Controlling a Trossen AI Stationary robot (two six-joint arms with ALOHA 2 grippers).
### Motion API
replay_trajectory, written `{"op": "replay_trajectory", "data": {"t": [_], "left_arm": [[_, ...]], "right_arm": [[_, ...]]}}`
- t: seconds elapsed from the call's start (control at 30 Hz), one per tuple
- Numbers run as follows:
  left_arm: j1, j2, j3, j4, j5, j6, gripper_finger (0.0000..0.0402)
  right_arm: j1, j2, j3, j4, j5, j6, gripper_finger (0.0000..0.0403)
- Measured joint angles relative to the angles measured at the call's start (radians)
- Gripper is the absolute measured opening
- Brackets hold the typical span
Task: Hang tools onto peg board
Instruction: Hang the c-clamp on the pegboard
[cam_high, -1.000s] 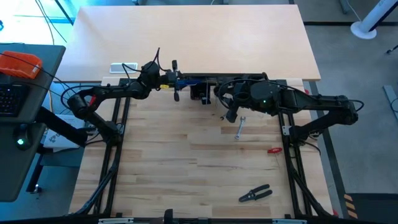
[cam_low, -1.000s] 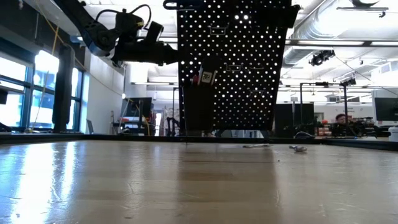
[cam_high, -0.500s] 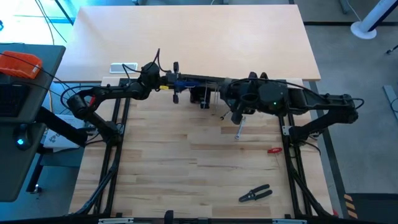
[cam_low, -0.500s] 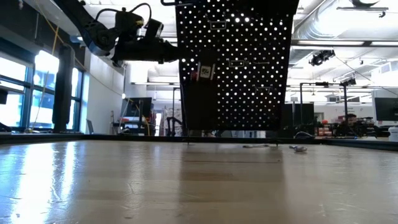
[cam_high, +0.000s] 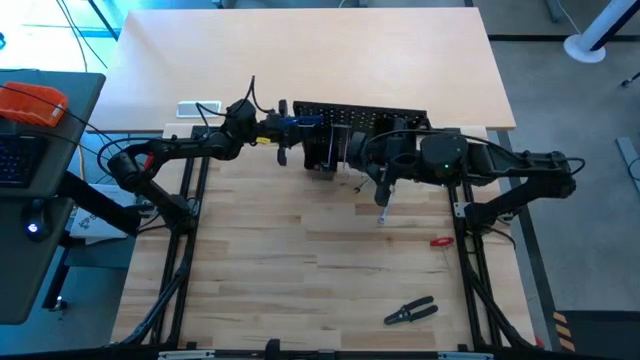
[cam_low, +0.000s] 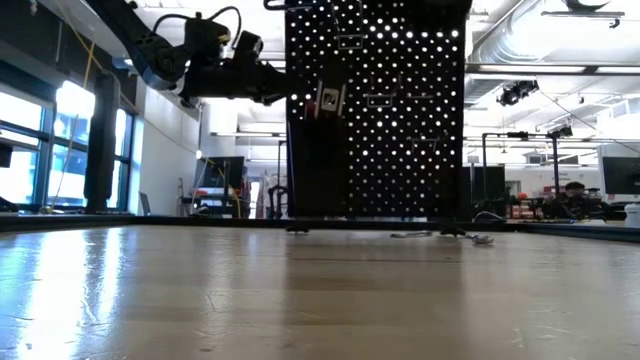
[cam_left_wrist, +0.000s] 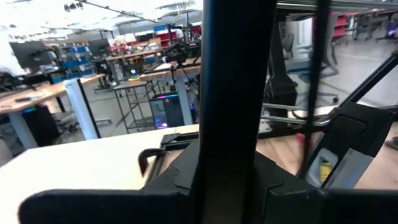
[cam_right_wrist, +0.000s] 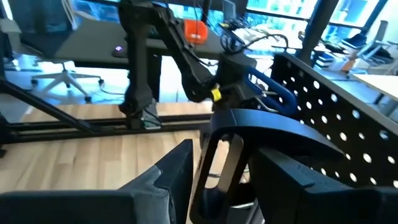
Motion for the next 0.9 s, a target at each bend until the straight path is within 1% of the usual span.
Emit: {"op": "replay_trajectory", "data": {"t": [0.23, 0.37, 0.47, 0.77, 0.9], "left_arm": [[0.005, 0.000, 0.000, -0.011, 0.018, -0.077, 0.0057], [0.005, -0.001, 0.000, -0.027, 0.018, -0.084, 0.0057], [0.005, -0.002, 0.000, -0.039, 0.008, -0.082, 0.0057], [0.008, -0.003, 0.001, -0.046, -0.058, -0.115, 0.0057], [0.008, -0.003, 0.001, -0.046, -0.067, -0.122, 0.0057]], "right_arm": [[0.000, 0.010, 0.000, 0.018, -0.047, -0.013, 0.0146], [0.000, 0.048, 0.000, 0.036, -0.090, -0.046, 0.0146], [0.000, 0.071, 0.000, 0.058, -0.094, -0.070, 0.0146], [-0.002, 0.116, 0.000, 0.039, -0.028, -0.078, 0.0146], [0.011, 0.143, 0.000, 0.017, 0.032, -0.078, 0.0146]]}}
